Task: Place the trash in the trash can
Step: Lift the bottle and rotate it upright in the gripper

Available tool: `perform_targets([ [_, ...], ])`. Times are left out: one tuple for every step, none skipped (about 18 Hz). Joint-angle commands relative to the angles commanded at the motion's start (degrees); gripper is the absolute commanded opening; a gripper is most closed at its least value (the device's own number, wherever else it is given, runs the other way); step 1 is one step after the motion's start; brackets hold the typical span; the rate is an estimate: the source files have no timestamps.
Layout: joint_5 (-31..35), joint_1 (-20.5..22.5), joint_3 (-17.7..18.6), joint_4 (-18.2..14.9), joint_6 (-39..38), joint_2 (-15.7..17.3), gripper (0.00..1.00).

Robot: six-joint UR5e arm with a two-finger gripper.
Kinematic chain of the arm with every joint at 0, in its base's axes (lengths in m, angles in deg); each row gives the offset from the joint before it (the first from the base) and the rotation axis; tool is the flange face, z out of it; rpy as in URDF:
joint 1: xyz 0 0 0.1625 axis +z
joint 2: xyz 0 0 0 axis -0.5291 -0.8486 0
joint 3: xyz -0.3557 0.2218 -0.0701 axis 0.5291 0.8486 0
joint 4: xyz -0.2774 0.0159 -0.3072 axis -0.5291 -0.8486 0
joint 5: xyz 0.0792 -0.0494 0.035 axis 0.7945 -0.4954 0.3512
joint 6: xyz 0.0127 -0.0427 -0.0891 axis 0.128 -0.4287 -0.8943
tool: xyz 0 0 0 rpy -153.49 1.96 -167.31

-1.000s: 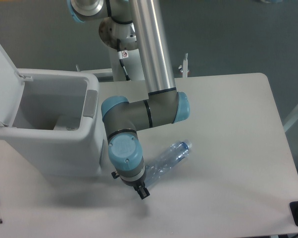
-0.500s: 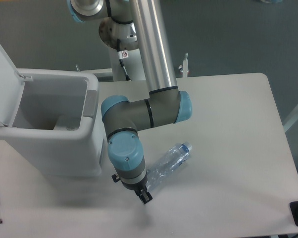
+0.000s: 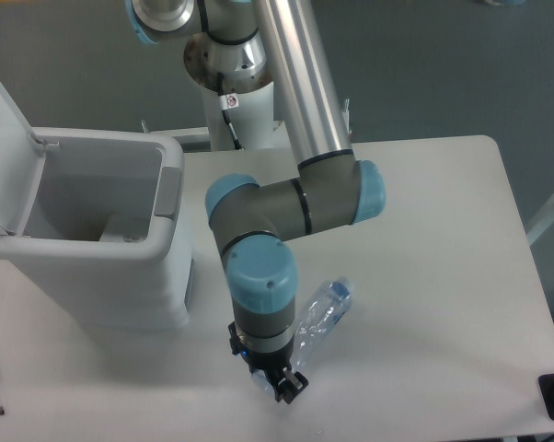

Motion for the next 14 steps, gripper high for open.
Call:
perform_targets([
  [-2.81,0.7,-0.62,0.0,-1.58,0.26,0.37],
  [-5.71,1.32,-1.4,0.0,-3.25,0.53,0.37],
  [-8.44,2.02,-2.2,0.0,-4.4,0.88,0.37],
  [-11.34,2.72,-2.73,0.0,-5.02,1.49,0.37],
  [-14.5,3.51,-2.9,0.0,-5.54,2.19,0.37],
  [-17.49,4.31,-2.91,0.0,-6.16,2.98,0.37],
  [-20.39,5.1,-2.91,0.0,-6.69,3.86,0.37],
  [-22.68,5.8,-2.91,0.0,-7.3,4.65,0.37],
  [-24.79,6.33,-2.91,0.0,-7.74,5.53,0.37],
  [-26.46,6.94,-3.08,0.0,-7.92,6.41,0.37],
  [-28.13,7.47,-3.52,0.0,-8.01,6.94,0.37],
  [-29.72,7.65,-3.87,0.0,-8.1,7.38,0.37],
  [-30.86,7.74,-4.22,0.0,-8.1,7.91,0.37],
  [-31.22,7.92,-4.66,0.0,-8.19,8.52,0.37],
])
